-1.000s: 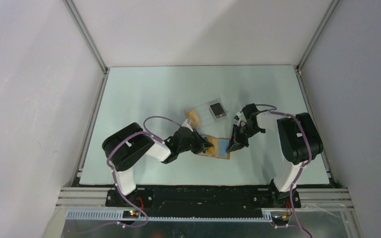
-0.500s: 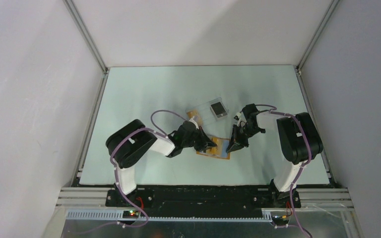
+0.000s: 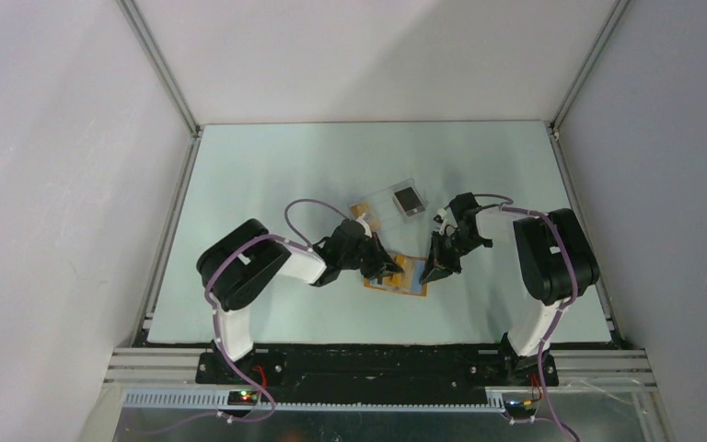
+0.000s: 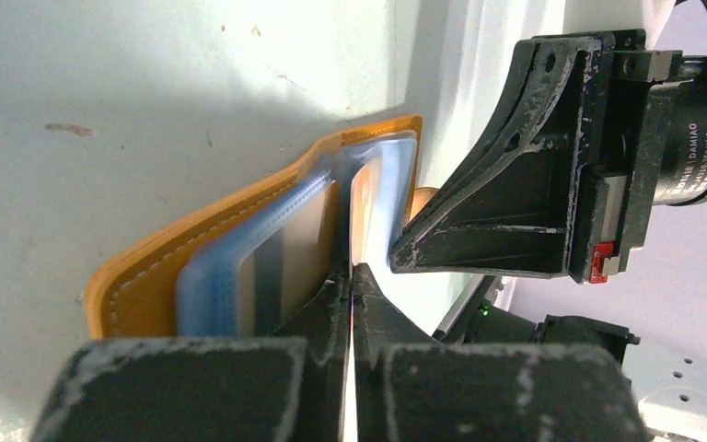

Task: Put the credit cards into the card holder
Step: Insert the credit card into the card holder.

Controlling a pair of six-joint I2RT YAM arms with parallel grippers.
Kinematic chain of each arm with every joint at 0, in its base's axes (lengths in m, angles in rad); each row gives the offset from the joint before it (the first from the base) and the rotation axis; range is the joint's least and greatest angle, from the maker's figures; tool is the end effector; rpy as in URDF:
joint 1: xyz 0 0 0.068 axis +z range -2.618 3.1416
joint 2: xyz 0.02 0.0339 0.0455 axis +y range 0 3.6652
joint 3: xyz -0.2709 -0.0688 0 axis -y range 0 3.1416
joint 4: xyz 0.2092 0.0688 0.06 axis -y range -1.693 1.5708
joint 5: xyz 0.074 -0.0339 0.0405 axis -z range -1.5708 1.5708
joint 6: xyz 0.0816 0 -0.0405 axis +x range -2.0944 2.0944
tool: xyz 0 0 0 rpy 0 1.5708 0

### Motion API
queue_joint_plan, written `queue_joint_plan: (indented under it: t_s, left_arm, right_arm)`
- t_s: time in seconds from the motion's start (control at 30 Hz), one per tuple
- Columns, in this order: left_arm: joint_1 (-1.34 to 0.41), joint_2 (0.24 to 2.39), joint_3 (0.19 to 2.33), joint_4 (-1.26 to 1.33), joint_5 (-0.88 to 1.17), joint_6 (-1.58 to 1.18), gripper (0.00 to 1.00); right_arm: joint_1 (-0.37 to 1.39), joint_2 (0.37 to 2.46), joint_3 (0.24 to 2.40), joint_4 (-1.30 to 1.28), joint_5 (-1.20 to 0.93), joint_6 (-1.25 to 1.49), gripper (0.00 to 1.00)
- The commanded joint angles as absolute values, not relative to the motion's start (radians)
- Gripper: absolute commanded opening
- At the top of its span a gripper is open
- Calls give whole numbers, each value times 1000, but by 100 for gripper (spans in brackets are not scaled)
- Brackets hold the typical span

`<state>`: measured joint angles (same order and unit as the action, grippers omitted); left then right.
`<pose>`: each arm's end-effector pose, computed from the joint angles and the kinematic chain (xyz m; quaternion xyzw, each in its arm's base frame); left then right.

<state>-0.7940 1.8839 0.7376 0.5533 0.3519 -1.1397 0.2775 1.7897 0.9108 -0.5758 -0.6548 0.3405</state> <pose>0.2387 -0.2830 0.1211 -0.0685 0.8704 -0.4684 0.1354 0.2505 0.1230 0.1173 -0.0111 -0.9454 -0.3225 0.0453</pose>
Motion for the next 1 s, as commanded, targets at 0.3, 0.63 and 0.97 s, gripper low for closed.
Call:
queue_joint_plan:
  t_s: [0.3,0.63,0.97]
  left_arm:
    - [-822,1857,797,396,379,-1062,0]
    - [-870,1859,846,394,341,-1115,1]
    - [-873,1796,816,344,277,-1097,43]
  right_arm:
    - [288,1752,886,-561,-600,320,31]
    - [283,1741,886,-541,-637,335,43]
    - [258,1741,859,-525,-649,340,45]
